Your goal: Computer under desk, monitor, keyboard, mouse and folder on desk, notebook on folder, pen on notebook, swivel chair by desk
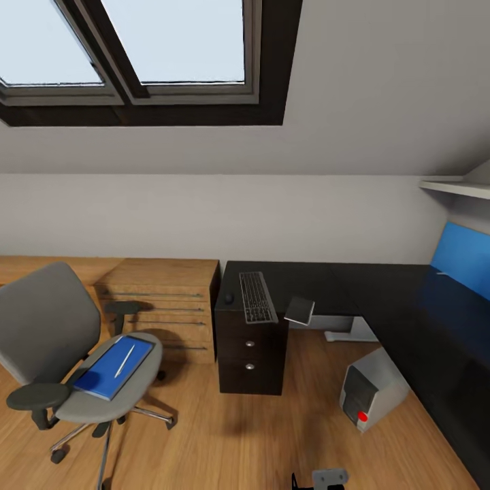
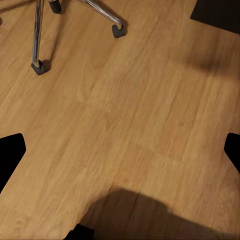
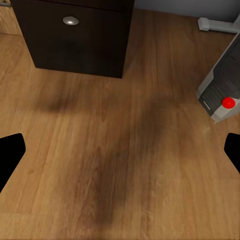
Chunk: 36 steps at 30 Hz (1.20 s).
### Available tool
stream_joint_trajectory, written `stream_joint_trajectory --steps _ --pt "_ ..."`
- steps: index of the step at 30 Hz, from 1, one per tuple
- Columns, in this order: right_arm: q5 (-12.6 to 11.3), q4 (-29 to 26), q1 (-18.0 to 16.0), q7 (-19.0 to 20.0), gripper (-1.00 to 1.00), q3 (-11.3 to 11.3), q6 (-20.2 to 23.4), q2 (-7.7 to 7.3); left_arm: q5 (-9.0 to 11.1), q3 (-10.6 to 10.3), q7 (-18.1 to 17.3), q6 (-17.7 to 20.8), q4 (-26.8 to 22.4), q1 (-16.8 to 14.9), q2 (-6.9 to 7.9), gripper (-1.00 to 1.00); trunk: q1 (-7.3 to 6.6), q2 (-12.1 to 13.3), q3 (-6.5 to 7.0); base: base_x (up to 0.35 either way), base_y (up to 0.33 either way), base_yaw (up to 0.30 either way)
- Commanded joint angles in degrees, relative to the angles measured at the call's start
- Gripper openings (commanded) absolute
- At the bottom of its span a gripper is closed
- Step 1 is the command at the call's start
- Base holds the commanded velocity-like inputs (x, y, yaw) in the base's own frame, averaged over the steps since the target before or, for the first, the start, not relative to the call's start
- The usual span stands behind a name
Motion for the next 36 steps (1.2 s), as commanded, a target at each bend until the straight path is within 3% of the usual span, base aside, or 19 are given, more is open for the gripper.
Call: stream_joint_trajectory --steps 1,36 --pt "-0.58 0.08 -0.05 -0.09 1.0 0.5 -0.22 0.03 0.57 -0.3 0.3 -0.37 -0.06 -0.02 0.05 1.0 0.24 -0.46 -0.24 0.0 0.0 0.0" --pt "-0.56 0.08 -0.05 -0.09 1.0 0.46 -0.22 0.03 0.55 -0.29 0.31 -0.39 -0.06 -0.02 0.04 1.0 7.92 -14.5 -6.53 0.0 0.0 0.0"
